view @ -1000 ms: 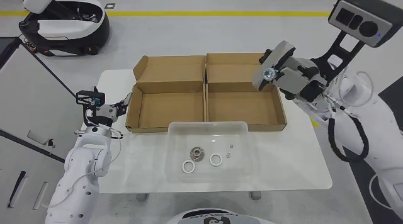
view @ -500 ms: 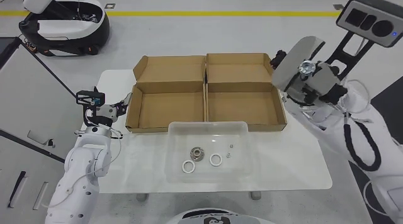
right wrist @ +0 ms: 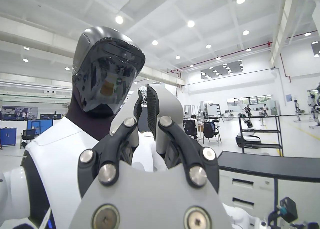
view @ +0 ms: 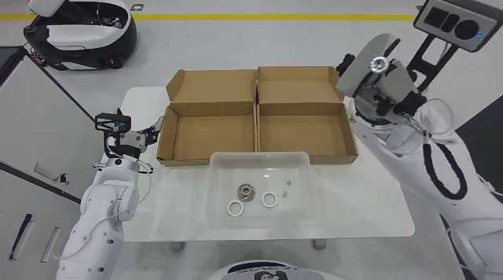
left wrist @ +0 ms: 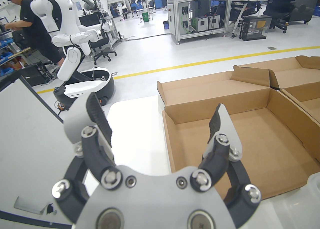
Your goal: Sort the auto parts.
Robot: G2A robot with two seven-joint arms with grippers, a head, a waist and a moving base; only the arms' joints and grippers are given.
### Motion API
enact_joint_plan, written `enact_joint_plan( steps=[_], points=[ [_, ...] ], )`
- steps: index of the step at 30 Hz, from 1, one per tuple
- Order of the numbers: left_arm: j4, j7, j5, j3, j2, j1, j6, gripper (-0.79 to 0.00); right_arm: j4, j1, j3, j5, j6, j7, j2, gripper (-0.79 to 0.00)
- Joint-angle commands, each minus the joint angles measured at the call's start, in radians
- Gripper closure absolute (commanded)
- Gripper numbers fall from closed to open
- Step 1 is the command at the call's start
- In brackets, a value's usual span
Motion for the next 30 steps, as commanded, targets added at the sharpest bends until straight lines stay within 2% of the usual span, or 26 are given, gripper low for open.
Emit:
enact_joint_plan(
  steps=[1, 9, 21, 30],
  points=[
    [0.000, 0.000, 0.000, 0.000, 0.000, 0.000, 0.000, -0.785, 0.001, 0.000, 0.007, -0.027, 0.024, 0.011, -0.004, 0.000],
    [0.000, 0.000, 0.000, 0.000, 0.000, 0.000, 0.000, -0.785, -0.010, -0.009, 0.033, -0.089, 0.081, 0.044, -0.017, 0.000],
    [0.000, 0.000, 0.000, 0.000, 0.000, 0.000, 0.000, -0.785, -0.013, -0.053, 0.048, 0.037, 0.008, 0.021, -0.045, 0.000],
    [0.000, 0.000, 0.000, 0.000, 0.000, 0.000, 0.000, -0.785, -0.005, -0.054, 0.088, -0.034, 0.082, 0.116, -0.052, 0.000]
  ],
)
